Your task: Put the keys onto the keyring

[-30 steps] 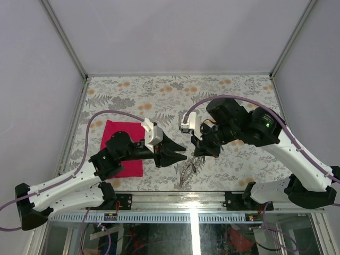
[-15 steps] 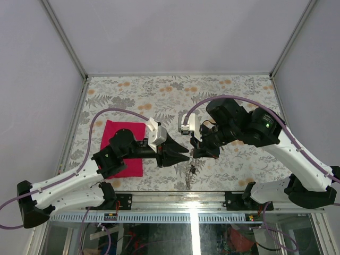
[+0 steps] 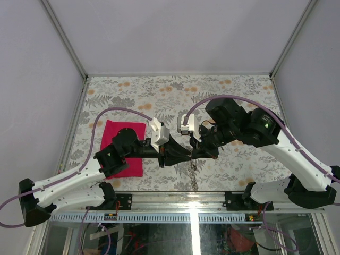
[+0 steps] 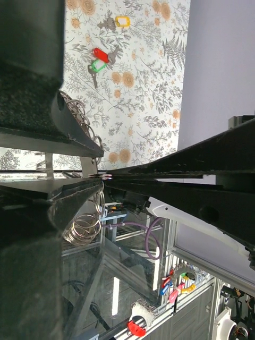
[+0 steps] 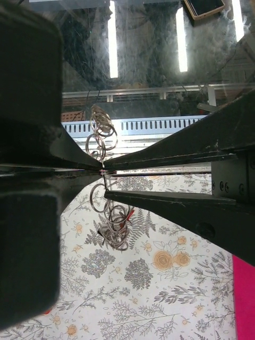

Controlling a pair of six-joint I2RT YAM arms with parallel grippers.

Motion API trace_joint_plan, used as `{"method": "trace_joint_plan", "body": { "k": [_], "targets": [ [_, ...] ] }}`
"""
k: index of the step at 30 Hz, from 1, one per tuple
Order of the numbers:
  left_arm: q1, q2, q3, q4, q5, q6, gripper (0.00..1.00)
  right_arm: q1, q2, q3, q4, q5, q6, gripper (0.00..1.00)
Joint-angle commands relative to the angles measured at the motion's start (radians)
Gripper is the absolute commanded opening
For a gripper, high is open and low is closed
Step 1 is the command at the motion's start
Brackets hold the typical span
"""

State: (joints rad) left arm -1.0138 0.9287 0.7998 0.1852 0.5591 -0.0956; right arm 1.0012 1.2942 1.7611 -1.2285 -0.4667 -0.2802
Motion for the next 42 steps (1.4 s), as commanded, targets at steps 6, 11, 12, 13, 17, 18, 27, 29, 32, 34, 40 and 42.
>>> {"method": "trace_joint_plan", "body": {
  "k": [6, 11, 12, 13, 17, 18, 27, 29, 32, 34, 40, 42],
  "targets": [
    [0.001, 0.001, 0.041, 0.044, 0.017, 0.012, 0.16, 0.013, -0.007, -0.009, 0.074, -0.05, 0.003, 0.0],
    [0.001, 0.001, 0.039, 0.032, 0.021, 0.012, 0.0, 0.013, -0.017, -0.011, 0.086, -0.049, 0.007, 0.0],
    [0.0, -0.001, 0.038, 0.03, 0.021, 0.013, 0.0, 0.014, -0.021, -0.013, 0.09, -0.048, 0.008, 0.0],
    [0.001, -0.004, 0.036, 0.029, 0.017, 0.012, 0.0, 0.014, -0.026, -0.018, 0.096, -0.047, 0.011, 0.0],
    [0.001, -0.037, 0.016, 0.038, -0.015, 0.001, 0.0, 0.013, -0.08, -0.057, 0.168, -0.035, 0.018, 0.05],
    [0.0, -0.05, 0.01, 0.045, -0.025, -0.003, 0.0, 0.013, -0.103, -0.078, 0.202, -0.02, 0.025, 0.11],
    [0.0, -0.188, -0.033, 0.117, -0.122, -0.041, 0.0, 0.013, -0.429, -0.487, 0.804, 0.047, 0.189, 0.39],
    [0.0, -0.214, -0.035, 0.126, -0.129, -0.04, 0.0, 0.013, -0.497, -0.596, 0.975, 0.058, 0.241, 0.4],
    [0.0, -0.24, -0.037, 0.142, -0.131, -0.042, 0.0, 0.013, -0.571, -0.741, 1.204, 0.061, 0.302, 0.39],
    [0.0, -0.253, -0.034, 0.145, -0.128, -0.043, 0.0, 0.013, -0.597, -0.808, 1.327, 0.046, 0.329, 0.39],
    [0.0, -0.273, -0.027, 0.139, -0.118, -0.038, 0.0, 0.013, -0.598, -0.885, 1.496, -0.011, 0.34, 0.38],
    [0.001, -0.278, -0.028, 0.139, -0.122, -0.038, 0.0, 0.013, -0.593, -0.897, 1.547, -0.024, 0.353, 0.37]
  ]
}}
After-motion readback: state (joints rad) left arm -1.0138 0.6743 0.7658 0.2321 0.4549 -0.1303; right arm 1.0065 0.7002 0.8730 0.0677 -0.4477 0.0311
